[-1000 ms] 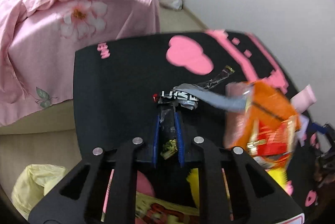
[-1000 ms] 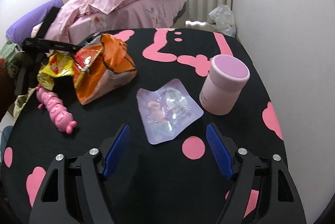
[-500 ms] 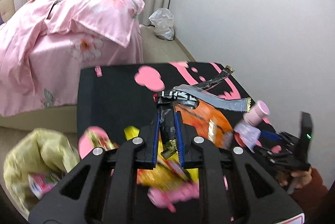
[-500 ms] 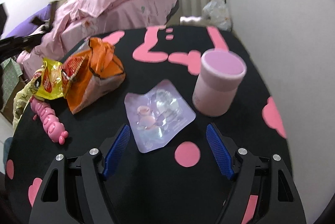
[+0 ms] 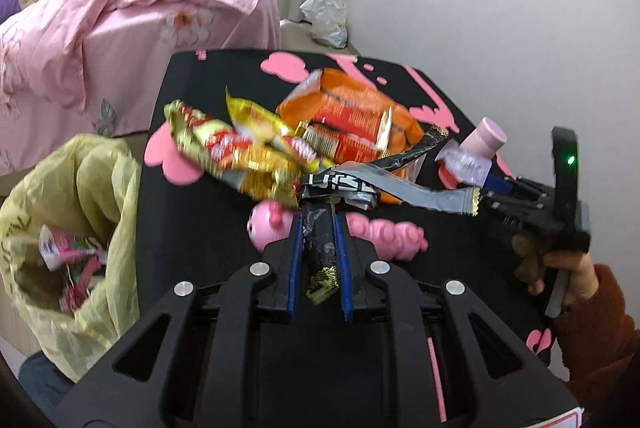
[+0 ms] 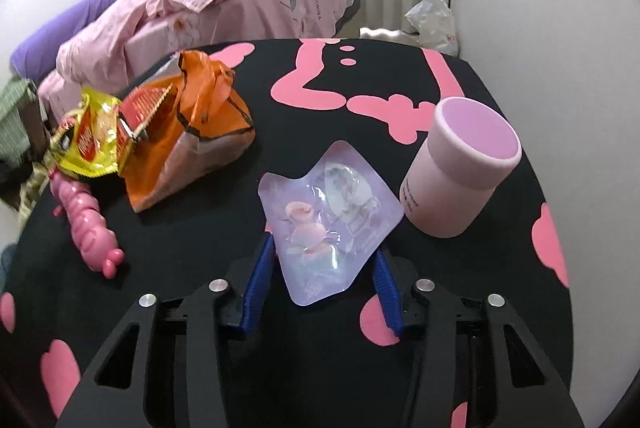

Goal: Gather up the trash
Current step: 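Grasp the grey-black wrapper with the left gripper while the right gripper grasps the clear plastic tray, then carry the grey wrapper and clear tray over the bin and release them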

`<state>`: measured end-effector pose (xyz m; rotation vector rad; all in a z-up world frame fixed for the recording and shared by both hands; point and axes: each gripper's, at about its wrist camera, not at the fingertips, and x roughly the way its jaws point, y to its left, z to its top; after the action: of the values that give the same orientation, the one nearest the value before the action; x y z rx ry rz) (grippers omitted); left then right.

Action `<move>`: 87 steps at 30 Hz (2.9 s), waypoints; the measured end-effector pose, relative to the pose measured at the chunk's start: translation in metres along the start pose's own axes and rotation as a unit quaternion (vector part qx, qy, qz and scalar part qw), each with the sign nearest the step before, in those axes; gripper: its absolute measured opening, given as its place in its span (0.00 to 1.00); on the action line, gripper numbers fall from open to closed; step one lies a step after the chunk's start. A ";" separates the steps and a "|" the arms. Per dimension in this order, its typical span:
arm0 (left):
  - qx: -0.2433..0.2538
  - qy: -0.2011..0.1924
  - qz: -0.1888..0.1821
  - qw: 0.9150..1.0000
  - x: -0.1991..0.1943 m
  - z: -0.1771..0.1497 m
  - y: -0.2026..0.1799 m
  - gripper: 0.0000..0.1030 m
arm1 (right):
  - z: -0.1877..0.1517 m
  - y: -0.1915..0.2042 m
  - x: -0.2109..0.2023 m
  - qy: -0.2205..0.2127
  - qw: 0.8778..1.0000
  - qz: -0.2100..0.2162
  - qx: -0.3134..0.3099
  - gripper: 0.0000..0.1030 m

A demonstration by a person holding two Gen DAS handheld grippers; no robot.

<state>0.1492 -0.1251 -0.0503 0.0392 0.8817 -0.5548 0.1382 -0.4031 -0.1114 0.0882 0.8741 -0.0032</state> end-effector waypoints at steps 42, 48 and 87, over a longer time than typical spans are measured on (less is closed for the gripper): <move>-0.204 -0.103 0.164 0.960 -0.118 -0.073 0.192 0.14 | 0.077 0.281 -0.061 -0.062 0.954 0.192 -0.220 0.31; -0.240 -0.087 0.171 0.952 -0.106 -0.081 0.224 0.14 | 0.084 0.325 -0.029 -0.039 0.944 0.224 -0.237 0.31; -0.271 -0.134 0.156 0.941 -0.106 -0.062 0.230 0.53 | 0.078 0.276 0.008 -0.022 0.953 0.228 -0.198 0.59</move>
<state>0.1606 0.1358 -0.0552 -0.3847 0.7180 -0.0056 0.2137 -0.1337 -0.0467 -0.0877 0.7792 0.5997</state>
